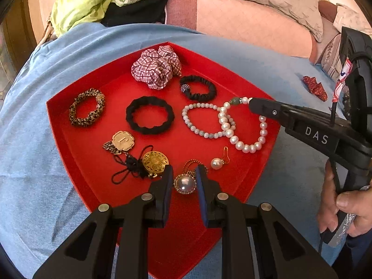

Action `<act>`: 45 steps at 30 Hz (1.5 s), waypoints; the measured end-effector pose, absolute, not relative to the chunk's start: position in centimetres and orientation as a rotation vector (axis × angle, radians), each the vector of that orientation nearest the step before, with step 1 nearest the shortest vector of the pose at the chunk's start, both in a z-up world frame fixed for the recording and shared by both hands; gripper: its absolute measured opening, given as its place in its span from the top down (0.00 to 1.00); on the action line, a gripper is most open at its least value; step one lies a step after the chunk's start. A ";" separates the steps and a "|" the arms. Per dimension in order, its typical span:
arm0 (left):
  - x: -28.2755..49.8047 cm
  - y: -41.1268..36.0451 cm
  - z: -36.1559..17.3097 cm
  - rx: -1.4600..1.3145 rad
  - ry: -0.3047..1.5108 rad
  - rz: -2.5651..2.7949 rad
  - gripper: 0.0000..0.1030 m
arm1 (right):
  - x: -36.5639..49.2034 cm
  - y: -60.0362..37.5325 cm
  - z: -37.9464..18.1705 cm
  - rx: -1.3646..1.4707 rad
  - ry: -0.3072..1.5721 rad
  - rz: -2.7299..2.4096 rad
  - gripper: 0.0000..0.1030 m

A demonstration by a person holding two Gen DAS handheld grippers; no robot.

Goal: Organize jewelry
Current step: 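Open both tools to release the items and lift away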

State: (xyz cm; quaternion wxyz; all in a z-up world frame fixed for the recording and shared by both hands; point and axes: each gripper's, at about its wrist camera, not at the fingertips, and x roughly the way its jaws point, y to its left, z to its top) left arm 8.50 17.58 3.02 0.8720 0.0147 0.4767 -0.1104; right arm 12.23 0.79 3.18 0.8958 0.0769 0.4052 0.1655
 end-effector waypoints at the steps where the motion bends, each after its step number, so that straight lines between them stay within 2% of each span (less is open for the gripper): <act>1: 8.5 17.6 3.0 0.033 0.996 -0.229 0.81 | 12.3 0.8 3.1 0.155 0.841 0.342 0.90; 22: 8.7 17.3 2.9 0.045 1.001 -0.221 0.81 | 12.1 1.3 3.1 0.120 0.852 0.335 0.89; 25: 8.8 17.3 2.9 0.045 1.003 -0.220 0.81 | 12.0 1.4 3.1 0.118 0.855 0.342 0.86; 27: 8.7 17.2 3.0 0.042 1.005 -0.221 0.77 | 11.9 1.3 3.3 0.120 0.854 0.344 0.81; 29: 8.7 17.2 3.0 0.045 1.001 -0.214 0.67 | 11.7 1.3 3.5 0.124 0.849 0.344 0.68; 30: 8.7 17.1 3.1 0.050 0.997 -0.209 0.66 | 11.6 1.2 3.6 0.127 0.846 0.342 0.63; 33: 8.7 17.1 3.2 0.049 0.991 -0.202 0.63 | 11.5 0.9 3.8 0.141 0.846 0.339 0.62; 37: 8.5 17.2 3.9 0.041 0.967 -0.182 0.46 | 11.4 0.3 4.3 0.165 0.844 0.334 0.62; 40: 8.3 17.4 4.5 0.052 0.935 -0.141 0.39 | 11.2 -0.3 5.0 0.175 0.829 0.327 0.59; 43: 8.2 17.7 5.1 0.058 0.898 -0.070 0.28 | 10.8 -0.8 5.7 0.173 0.812 0.303 0.49; 45: 8.2 17.9 5.6 0.060 0.865 -0.009 0.20 | 10.5 -1.2 6.0 0.161 0.807 0.274 0.35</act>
